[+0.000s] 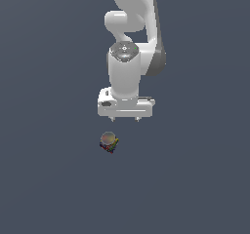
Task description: Pick up the object and move it to a goal position.
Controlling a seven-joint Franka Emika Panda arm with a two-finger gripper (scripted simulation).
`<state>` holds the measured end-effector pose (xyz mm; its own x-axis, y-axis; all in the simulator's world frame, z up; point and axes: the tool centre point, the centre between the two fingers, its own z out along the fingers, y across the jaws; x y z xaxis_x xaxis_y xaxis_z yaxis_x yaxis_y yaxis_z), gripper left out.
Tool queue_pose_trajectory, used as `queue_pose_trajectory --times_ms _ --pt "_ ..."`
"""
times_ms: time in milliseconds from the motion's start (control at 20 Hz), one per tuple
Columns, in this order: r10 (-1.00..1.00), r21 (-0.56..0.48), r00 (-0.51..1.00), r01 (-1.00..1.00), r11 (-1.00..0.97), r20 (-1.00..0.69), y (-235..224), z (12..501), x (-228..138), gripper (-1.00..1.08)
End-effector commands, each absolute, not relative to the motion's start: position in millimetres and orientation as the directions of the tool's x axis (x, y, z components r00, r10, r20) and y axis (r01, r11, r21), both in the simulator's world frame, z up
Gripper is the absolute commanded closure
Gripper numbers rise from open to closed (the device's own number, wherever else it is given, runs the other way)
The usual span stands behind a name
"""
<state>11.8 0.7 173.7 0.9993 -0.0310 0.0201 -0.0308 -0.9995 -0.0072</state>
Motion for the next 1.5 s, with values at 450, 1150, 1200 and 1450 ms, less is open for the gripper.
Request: queue_pose_trajectory --times_ms 450,1150,1200,1450 --pt "-0.014 -0.042 0.999 -0.013 -0.999 0.042 33.5 185.4 13.4 -0.92" --pt "-0.179 -0.036 0.984 -0.178 -0.983 0.022 -1.6 160.7 29.2 -0.92" --pt "-0.206 -0.034 0.978 -0.205 -0.978 0.019 -7.4 156.5 31.5 -0.92" --pt "-0.348 -0.021 0.937 -0.348 -0.937 0.007 -39.9 133.1 42.5 -0.92"
